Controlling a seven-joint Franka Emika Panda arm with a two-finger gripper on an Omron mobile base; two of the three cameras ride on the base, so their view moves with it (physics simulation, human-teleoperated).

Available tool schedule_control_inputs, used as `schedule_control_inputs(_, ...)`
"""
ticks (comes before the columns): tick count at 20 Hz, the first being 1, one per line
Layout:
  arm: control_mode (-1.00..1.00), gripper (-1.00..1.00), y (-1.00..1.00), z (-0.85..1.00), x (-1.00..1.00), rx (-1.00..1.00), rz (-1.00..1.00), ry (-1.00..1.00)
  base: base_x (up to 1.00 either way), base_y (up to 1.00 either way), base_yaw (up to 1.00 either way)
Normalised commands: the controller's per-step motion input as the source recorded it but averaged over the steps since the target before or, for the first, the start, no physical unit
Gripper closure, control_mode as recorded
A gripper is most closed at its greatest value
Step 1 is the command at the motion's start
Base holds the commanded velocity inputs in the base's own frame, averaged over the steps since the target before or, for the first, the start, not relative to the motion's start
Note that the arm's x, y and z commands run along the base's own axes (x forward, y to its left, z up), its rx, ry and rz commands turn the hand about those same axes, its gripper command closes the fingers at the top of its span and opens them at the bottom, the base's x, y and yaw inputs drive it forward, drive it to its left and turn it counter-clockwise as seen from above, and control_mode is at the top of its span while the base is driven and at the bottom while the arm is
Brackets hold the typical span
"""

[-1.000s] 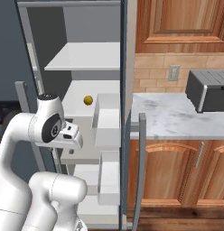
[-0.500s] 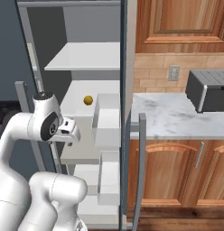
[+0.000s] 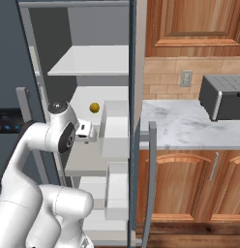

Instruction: Place the cold items (potato and lemon) from the fridge in one tupperware on the dining counter. Place the warm items (hot dog and kebab skewer) in the stove area in another tupperware.

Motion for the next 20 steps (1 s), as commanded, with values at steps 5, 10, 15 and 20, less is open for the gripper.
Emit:
schedule_control_inputs(5, -1.0, -1.0, 0.03, 0.5, 0.25, 0.0, -0.01, -0.21, 0.0, 0.0, 0.0)
schedule_control_inputs(10, -1.0, -1.0, 0.06, 0.6, 0.09, -0.02, -0.09, 0.0, 0.0, 0.0, 0.0)
schedule_control_inputs(15, -1.0, -1.0, 0.04, 0.08, 0.56, 0.0, -0.03, -0.12, 0.0, 0.0, 0.0)
schedule_control_inputs(20, -1.0, -1.0, 0.0, 0.19, 0.49, 0.0, 0.0, -0.05, 0.0, 0.0, 0.0)
